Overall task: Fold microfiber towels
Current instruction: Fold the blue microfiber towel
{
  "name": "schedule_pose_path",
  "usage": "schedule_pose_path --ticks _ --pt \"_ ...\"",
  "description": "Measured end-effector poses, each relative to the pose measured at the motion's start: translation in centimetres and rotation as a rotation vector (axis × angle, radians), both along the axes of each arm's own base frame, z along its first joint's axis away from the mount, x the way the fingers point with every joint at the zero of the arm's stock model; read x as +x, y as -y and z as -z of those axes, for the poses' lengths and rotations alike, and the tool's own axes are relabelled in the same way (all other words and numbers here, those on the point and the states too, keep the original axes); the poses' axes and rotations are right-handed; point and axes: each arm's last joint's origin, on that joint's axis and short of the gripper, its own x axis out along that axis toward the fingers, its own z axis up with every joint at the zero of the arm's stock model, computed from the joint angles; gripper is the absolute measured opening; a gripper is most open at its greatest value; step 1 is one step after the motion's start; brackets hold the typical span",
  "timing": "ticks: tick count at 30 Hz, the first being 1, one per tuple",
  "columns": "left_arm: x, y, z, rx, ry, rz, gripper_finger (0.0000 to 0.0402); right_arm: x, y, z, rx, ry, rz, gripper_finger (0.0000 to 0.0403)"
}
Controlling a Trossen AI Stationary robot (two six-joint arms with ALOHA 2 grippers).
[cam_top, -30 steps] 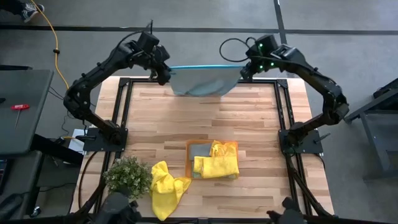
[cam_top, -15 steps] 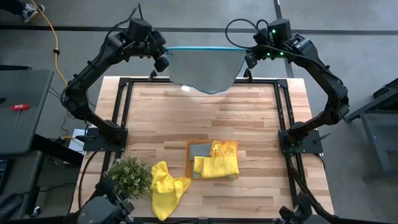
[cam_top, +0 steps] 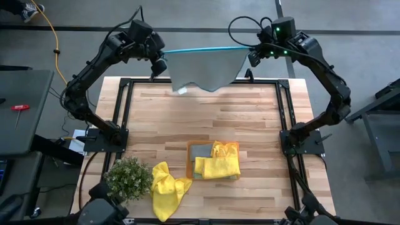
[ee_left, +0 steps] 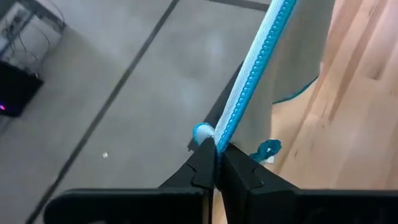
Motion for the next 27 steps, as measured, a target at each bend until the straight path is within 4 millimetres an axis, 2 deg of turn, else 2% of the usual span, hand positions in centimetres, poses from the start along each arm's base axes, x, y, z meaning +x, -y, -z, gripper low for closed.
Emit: schedule_pose_path --ticks 7,11,17,23,27 --pt "-0.5 0.7 0.7 -0.118 -0.03 -0.005 0.0011 0.2 0.5 0.7 0.038 -0.02 0.018 0.0" --pt "-0.1 1.2 2.1 -0.195 -0.068 0.003 0.0009 0.4 0.6 1.2 0.073 -0.042 0.004 0.0" --pt "0.1 1.0 4.1 -0.237 -0.11 -0.002 0.0002 0.7 0.9 1.7 0.089 -0.056 -0.021 0.0" --pt "0.3 -0.8 3.3 -0.011 -0.119 -0.081 0.0001 0.3 1.8 1.4 0.035 -0.044 0.001 0.0" --pt "-0.7 -2.7 2.7 0.095 -0.086 -0.115 0.0001 0.2 3.6 2.2 0.039 -0.049 0.03 0.0"
